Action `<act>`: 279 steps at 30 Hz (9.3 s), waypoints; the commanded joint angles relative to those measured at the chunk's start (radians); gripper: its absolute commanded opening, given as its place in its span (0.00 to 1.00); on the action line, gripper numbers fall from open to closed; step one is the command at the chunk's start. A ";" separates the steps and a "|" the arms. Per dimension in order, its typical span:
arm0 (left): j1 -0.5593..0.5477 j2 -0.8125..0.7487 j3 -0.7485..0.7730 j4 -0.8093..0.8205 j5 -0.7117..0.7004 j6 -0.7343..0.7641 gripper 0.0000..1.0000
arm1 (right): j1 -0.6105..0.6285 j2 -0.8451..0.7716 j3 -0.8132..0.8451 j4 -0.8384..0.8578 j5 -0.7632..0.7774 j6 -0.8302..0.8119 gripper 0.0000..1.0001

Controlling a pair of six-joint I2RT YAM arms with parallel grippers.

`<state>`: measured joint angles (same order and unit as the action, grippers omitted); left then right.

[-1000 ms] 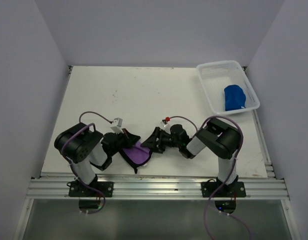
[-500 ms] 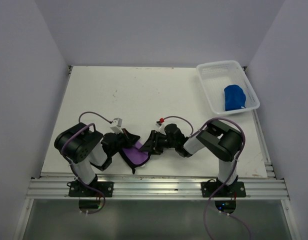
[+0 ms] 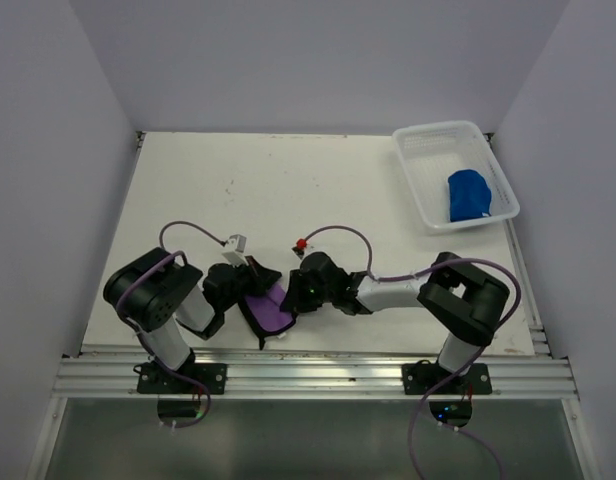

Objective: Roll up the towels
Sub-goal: Roll the towel

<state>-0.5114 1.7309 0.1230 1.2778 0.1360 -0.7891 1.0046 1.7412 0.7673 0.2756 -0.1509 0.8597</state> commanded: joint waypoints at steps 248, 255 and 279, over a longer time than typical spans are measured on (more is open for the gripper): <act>-0.184 -0.111 0.098 -0.581 0.036 -0.059 0.39 | 0.546 0.298 0.612 -1.148 1.220 -0.191 0.55; -0.185 -0.056 0.058 -0.519 0.008 -0.068 0.37 | 0.520 -0.029 0.364 -0.906 1.067 -0.142 0.62; -0.184 -0.149 0.000 -0.482 -0.047 -0.064 0.36 | 0.111 -0.270 -0.145 -0.168 0.252 -0.040 0.70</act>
<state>-0.6952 1.5700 0.1650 0.9852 0.1547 -0.9138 1.1198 1.4338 0.6109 0.0353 0.1577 0.8021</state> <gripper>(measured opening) 0.361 0.698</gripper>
